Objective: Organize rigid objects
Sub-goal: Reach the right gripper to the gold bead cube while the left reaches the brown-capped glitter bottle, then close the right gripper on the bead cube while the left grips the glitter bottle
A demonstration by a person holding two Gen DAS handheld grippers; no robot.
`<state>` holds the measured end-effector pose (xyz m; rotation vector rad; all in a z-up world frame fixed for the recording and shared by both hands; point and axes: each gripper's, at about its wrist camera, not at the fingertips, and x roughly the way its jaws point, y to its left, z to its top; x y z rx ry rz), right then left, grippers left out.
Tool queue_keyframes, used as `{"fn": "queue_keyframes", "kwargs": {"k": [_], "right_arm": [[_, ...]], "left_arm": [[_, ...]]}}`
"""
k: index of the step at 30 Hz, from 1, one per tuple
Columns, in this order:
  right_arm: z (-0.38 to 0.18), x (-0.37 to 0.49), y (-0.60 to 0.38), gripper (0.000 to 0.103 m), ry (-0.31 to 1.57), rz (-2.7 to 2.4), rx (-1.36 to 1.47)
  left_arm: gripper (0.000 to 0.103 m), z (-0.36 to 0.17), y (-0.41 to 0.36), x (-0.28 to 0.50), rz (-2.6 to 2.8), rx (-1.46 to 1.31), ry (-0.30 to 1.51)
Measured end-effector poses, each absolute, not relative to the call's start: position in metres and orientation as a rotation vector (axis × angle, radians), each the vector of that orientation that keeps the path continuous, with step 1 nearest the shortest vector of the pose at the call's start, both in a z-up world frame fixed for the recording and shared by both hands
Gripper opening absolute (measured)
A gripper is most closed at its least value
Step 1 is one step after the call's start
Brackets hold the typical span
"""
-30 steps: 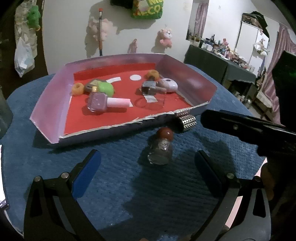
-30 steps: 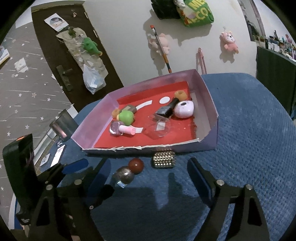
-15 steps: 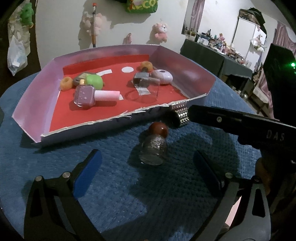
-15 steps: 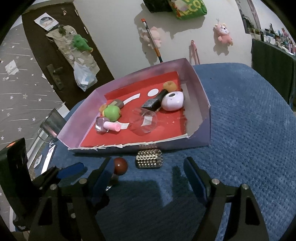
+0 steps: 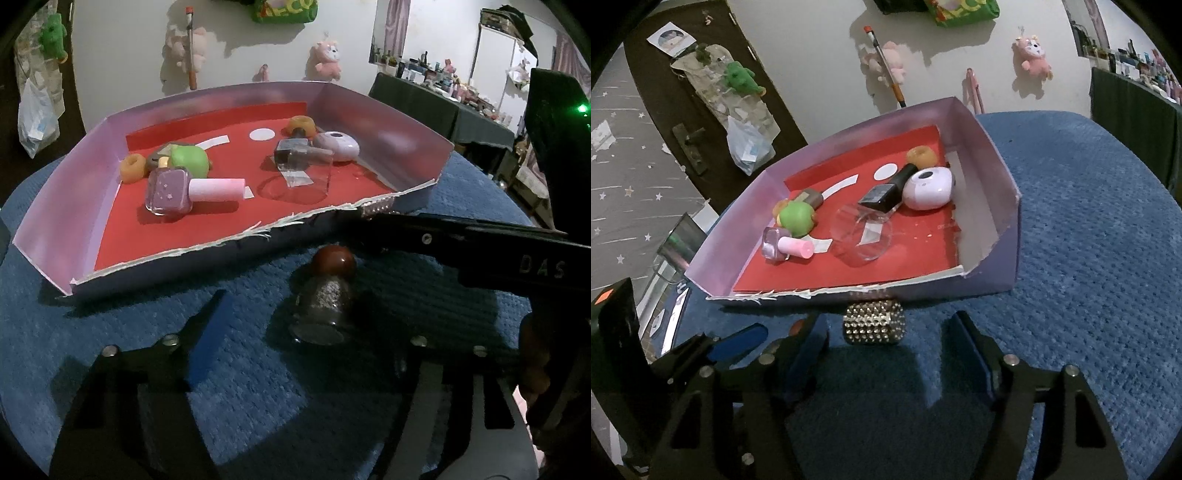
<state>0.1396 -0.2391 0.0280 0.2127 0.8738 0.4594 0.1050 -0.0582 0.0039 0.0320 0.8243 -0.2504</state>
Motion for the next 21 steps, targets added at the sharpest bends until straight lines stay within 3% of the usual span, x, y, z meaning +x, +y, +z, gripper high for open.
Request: {"fn": "queue_keyframes", "kwargs": {"k": [8,13,16,21], "right_arm": [[0.026,0.144,-0.231,0.067,0.882,0.46,0.191],[0.027,0.146,-0.226,0.064,0.888,0.451,0.169],[0.026,0.147,-0.222,0.057,0.887,0.437,0.143],[0.025,0.149,-0.222,0.037,0.891,0.436,0.145]], "left_arm": [[0.042,0.006,-0.062,0.107,-0.272,0.041,0.815],[0.036,0.006,-0.065,0.106,-0.28,0.052,0.81],[0.033,0.006,-0.065,0.105,-0.287,0.047,0.81],[0.031,0.006,-0.066,0.105,-0.289,0.05,0.807]]}}
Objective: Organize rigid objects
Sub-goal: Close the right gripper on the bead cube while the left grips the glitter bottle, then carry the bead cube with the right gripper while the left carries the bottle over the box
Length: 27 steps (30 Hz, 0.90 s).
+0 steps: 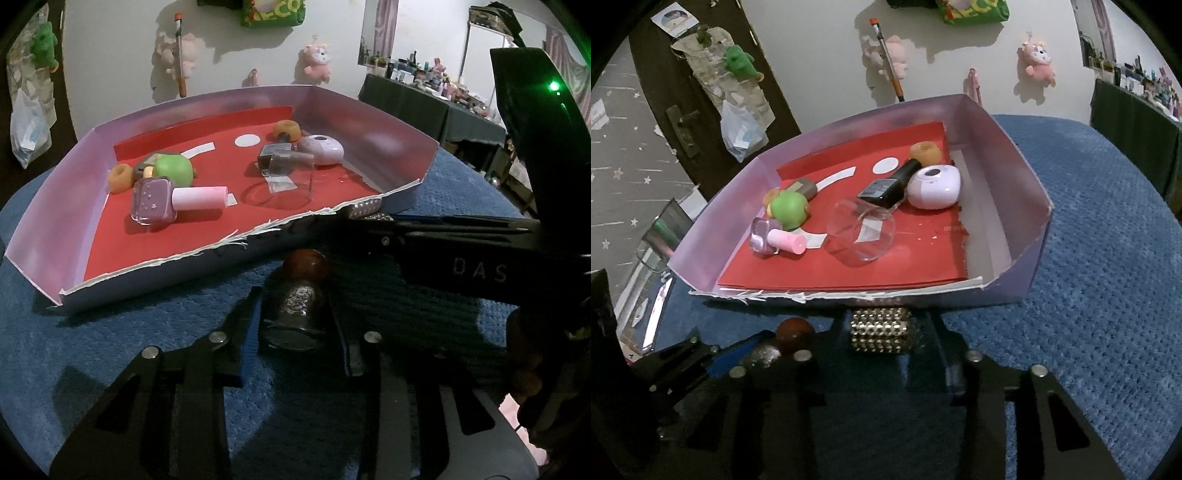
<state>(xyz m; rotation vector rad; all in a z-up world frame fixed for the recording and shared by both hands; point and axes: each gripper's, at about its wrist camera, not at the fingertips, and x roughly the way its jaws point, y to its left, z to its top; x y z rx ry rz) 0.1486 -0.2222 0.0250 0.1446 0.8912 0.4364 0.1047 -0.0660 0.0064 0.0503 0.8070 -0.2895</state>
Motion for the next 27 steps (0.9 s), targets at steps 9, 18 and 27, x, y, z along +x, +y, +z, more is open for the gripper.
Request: {"fn": "queue_keyframes", "kwargs": {"k": [9,18,27], "right_arm": [[0.03,0.143,-0.224,0.035,0.883,0.455,0.156],[0.052,0.127,-0.226,0.035,0.838,0.489,0.166],[0.074,0.11,-0.223,0.035,0.787,0.513,0.16]], "left_arm": [[0.031,0.008,-0.066,0.102,-0.284,0.046,0.804],[0.03,0.02,-0.062,0.092,-0.284,0.039,0.772],[0.03,0.034,-0.055,0.077,-0.27,0.027,0.725]]}}
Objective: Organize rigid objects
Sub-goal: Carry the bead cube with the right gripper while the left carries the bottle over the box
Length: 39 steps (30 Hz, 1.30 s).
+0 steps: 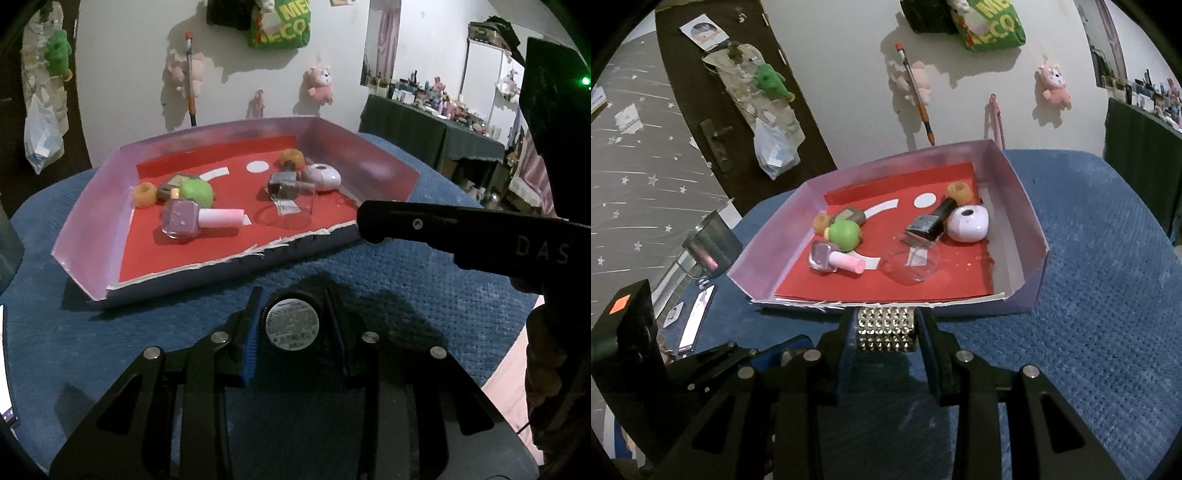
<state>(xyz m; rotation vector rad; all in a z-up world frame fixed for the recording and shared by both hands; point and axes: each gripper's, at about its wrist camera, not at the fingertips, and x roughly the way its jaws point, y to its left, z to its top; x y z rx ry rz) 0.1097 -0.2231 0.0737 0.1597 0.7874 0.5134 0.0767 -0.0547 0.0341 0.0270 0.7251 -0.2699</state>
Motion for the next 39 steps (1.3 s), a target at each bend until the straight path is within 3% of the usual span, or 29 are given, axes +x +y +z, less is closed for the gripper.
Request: {"fn": "queue_keyframes", "kwargs": {"k": [28,39], "right_arm": [[0.095,0.104,-0.206,0.035,0.739,0.548,0.111],[0.091,0.128,-0.198,0.035,0.758,0.533,0.067]], "left_arm": [[0.029,0.082,-0.019,0.084,-0.18,0.007,0.59],[0.029,0.08,-0.004,0.109,-0.134,0.016,0.616]]}}
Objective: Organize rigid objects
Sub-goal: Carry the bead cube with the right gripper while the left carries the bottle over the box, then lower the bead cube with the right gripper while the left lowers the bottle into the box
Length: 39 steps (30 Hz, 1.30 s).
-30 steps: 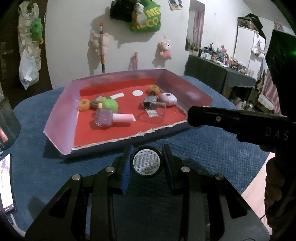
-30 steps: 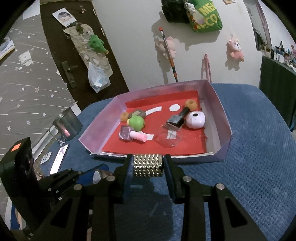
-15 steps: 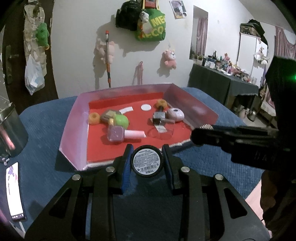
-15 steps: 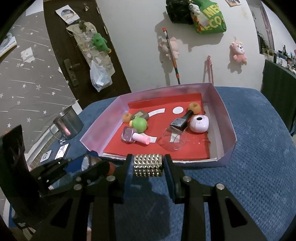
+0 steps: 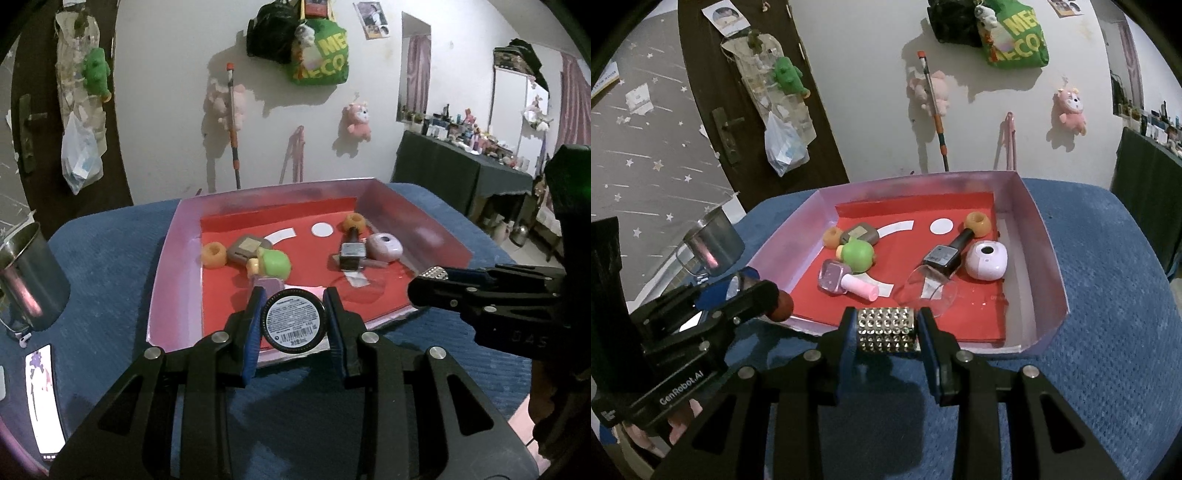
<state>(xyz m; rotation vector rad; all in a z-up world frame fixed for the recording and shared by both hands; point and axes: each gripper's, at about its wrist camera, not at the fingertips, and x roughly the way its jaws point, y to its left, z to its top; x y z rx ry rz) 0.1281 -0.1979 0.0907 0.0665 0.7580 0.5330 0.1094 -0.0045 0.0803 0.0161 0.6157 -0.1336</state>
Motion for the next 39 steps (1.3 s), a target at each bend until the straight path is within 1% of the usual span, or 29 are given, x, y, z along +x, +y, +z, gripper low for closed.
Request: {"fn": "queue_keyframes", "kwargs": {"k": [12,22,29,39], "right_arm": [[0.074,0.156,-0.186,0.035,0.799,0.532,0.043],[0.054,0.175,-0.18,0.035,0.857,0.543,0.039],[0.041,0.187,-0.175,0.035,0.907,0.56,0.049],[0.036,0.199,-0.176,0.035,0.914,0.527,0.057]], "left_arm": [[0.029,0.056,0.01,0.142,-0.111,-0.003,0.716],[0.029,0.04,0.006,0.158,-0.132,-0.005,0.775],[0.029,0.04,0.001,0.171,-0.155,-0.003,0.791],[0.029,0.042,-0.006,0.192,-0.159,-0.013,0.798]]}}
